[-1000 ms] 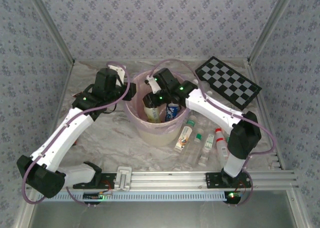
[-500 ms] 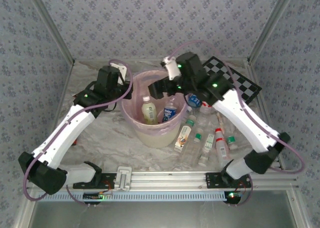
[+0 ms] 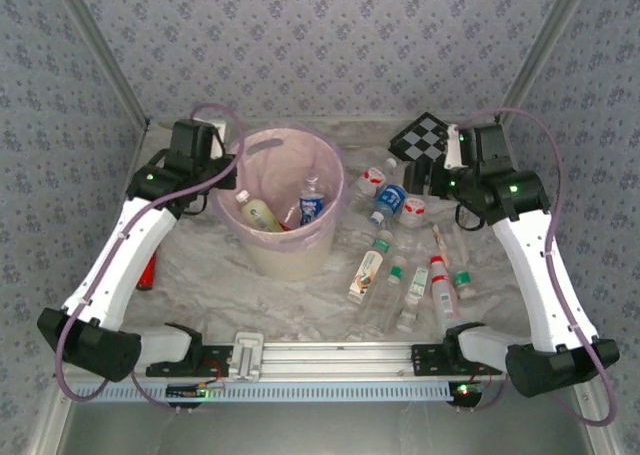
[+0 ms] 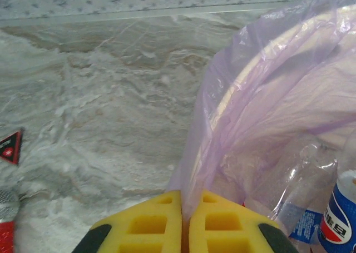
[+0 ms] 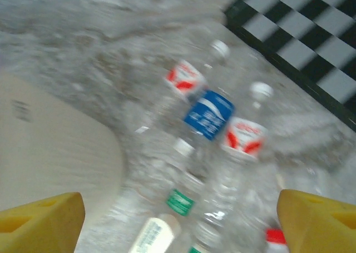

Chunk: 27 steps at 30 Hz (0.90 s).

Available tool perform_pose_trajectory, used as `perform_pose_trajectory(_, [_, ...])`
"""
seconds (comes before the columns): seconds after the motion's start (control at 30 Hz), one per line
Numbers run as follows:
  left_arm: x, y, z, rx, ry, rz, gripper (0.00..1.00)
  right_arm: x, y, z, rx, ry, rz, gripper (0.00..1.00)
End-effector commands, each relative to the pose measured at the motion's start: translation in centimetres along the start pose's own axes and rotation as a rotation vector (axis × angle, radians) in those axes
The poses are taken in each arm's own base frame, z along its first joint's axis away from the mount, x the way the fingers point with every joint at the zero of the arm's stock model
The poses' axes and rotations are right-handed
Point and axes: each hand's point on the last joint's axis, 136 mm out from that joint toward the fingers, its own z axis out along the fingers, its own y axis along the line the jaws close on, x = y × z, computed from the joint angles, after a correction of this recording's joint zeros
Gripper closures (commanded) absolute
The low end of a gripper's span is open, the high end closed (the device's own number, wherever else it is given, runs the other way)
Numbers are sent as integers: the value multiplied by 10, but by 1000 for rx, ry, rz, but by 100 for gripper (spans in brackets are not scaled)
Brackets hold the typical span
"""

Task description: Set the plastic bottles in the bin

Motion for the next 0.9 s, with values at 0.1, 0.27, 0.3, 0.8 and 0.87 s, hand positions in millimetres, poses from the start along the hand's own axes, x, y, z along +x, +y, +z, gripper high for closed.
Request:
perform_pose_trajectory(0.1, [-9, 31, -18, -32, -48, -61, 100, 58, -85, 11, 240, 206, 146, 29])
perform_pose_trajectory(0.27, [-2, 35, -10, -16, -32, -80, 100, 97, -114, 47, 277, 350, 242, 41])
perform_pose_trajectory(0.3, [-3, 34, -10, -11, -33, -79, 100, 113, -119, 57, 288, 402, 255, 39])
perform_pose_trajectory(0.8, [-1, 15, -1, 94, -11, -63, 100, 164, -154, 141, 315, 672, 309, 17])
perform_pose_trajectory(0.87, [1, 12, -1, 114, -6, -64, 100, 167, -158, 148, 320, 680, 310, 19])
